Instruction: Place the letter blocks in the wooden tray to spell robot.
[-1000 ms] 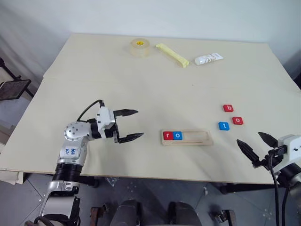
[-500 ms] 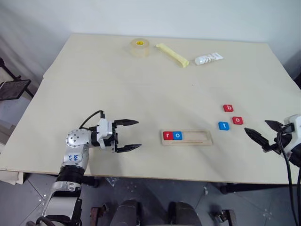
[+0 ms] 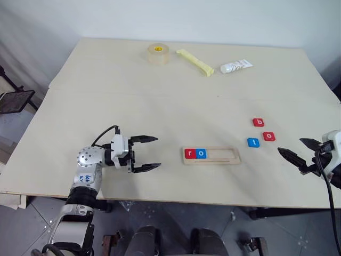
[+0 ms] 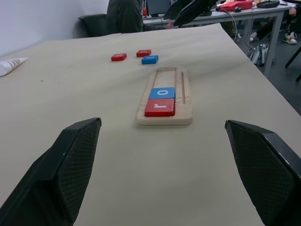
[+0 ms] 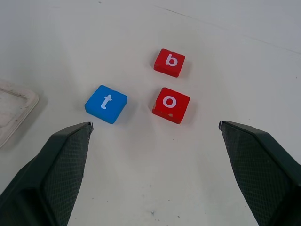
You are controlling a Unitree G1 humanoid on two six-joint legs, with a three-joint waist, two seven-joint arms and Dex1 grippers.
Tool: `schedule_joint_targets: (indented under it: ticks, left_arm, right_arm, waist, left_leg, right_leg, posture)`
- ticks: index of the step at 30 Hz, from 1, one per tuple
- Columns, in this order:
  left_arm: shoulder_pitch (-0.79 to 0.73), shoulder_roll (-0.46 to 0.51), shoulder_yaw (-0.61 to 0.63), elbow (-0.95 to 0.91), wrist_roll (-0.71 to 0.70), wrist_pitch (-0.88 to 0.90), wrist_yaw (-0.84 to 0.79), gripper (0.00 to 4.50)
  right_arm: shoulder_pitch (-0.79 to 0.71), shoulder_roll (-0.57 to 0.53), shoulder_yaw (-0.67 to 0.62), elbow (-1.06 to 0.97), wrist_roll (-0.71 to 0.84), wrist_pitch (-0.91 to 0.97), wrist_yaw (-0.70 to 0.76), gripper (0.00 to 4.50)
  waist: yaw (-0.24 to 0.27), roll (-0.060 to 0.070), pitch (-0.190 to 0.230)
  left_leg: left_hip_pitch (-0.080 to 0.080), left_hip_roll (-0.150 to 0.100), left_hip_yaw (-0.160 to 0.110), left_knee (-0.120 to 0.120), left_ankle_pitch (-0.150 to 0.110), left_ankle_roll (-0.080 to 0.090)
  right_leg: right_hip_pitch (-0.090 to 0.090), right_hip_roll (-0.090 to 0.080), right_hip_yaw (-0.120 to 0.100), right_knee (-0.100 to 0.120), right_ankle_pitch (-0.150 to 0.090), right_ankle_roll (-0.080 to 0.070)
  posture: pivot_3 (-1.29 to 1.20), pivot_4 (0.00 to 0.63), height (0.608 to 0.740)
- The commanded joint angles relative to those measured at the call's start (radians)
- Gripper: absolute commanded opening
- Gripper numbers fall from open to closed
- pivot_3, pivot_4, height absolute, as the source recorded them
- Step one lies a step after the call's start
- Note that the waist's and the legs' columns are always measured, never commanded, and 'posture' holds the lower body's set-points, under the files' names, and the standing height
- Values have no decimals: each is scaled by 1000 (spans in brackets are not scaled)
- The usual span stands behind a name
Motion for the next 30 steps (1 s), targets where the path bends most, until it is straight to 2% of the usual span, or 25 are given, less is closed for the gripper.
schedule_joint_targets:
  ticks: [1, 6, 9, 16, 23, 30]
  left_arm:
    - [-17, -5, 2, -1, -10, -14, -2, 4479]
    - [-23, -10, 0, -6, -9, -13, 5, 4479]
    - [-26, -24, -5, -16, -13, -17, 7, 4479]
    - [-12, -38, -13, -41, -10, -21, 18, 4479]
    - [39, -42, -20, -109, -11, -14, 46, 4479]
    - [91, -38, -26, -177, -11, 2, 84, 4479]
  right_arm:
    - [-17, -22, -19, -12, 1, 3, 8, 4500]
    - [-108, -23, 18, -3, 7, 42, 0, 4500]
    - [-320, -31, 167, 105, -52, 134, -31, 4500]
    - [-663, 43, 333, 448, -199, 119, -123, 4500]
    - [-818, 127, 397, 736, -296, -34, -142, 4500]
    - [-897, 177, 401, 942, -352, -120, -184, 4500]
  waist:
    - [0, 0, 0]
    - [-1, 0, 0]
    - [-13, 0, 0]
    - [-26, 1, 0]
    - [-27, 1, 0]
    - [-29, 1, 0]
  left_leg:
    - [0, 0, 0, 0, 0, 0]
    - [0, 0, 0, 0, 0, 0]
    - [0, 0, 1, 1, 0, 0]
    - [-2, 1, -1, 0, 0, 0]
    - [-12, 0, -4, 2, 0, 0]
    - [-13, -1, -4, 2, 0, 0]
  right_leg:
    - [0, 0, 0, 0, 0, 0]
    - [0, 0, 0, 0, 0, 0]
    - [0, 0, 1, -1, 0, 0]
    - [-3, 0, -2, 1, 0, 0]
    - [-11, -1, -6, 4, 0, 0]
    - [-15, -1, -5, 10, 0, 0]
  posture:
    - [0, 150, 740]
    - [0, 150, 740]
    - [0, 150, 740]
    - [0, 150, 740]
    - [0, 150, 740]
    - [0, 150, 740]
